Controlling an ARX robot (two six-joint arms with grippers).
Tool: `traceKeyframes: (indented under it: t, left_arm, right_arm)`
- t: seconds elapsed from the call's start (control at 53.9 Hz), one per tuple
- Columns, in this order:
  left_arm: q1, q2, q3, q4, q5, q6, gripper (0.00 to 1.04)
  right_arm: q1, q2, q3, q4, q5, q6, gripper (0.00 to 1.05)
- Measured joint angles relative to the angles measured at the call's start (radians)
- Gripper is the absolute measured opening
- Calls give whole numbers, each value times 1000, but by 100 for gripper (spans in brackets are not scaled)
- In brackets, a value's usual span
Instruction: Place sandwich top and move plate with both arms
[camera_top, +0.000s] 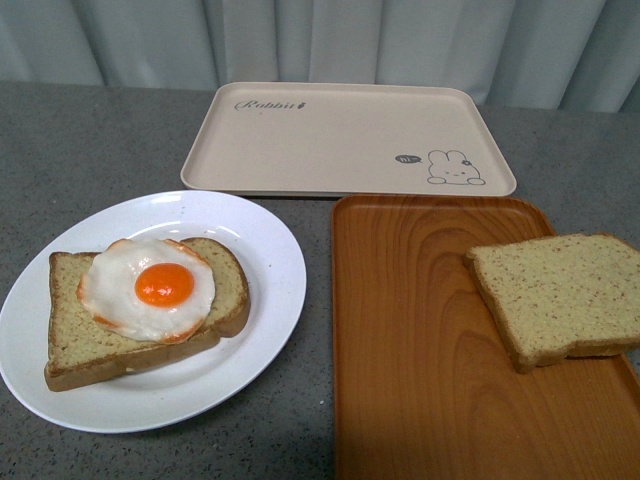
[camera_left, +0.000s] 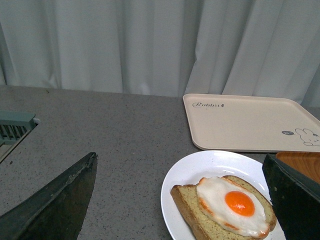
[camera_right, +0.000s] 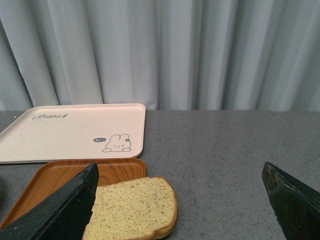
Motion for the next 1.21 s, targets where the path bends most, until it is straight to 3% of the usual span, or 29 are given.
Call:
traceKeyframes:
  t: [1.206]
  left_arm:
    - [0, 0, 0, 0, 0, 0, 98]
  right_arm:
    - [0, 0, 0, 0, 0, 0, 96]
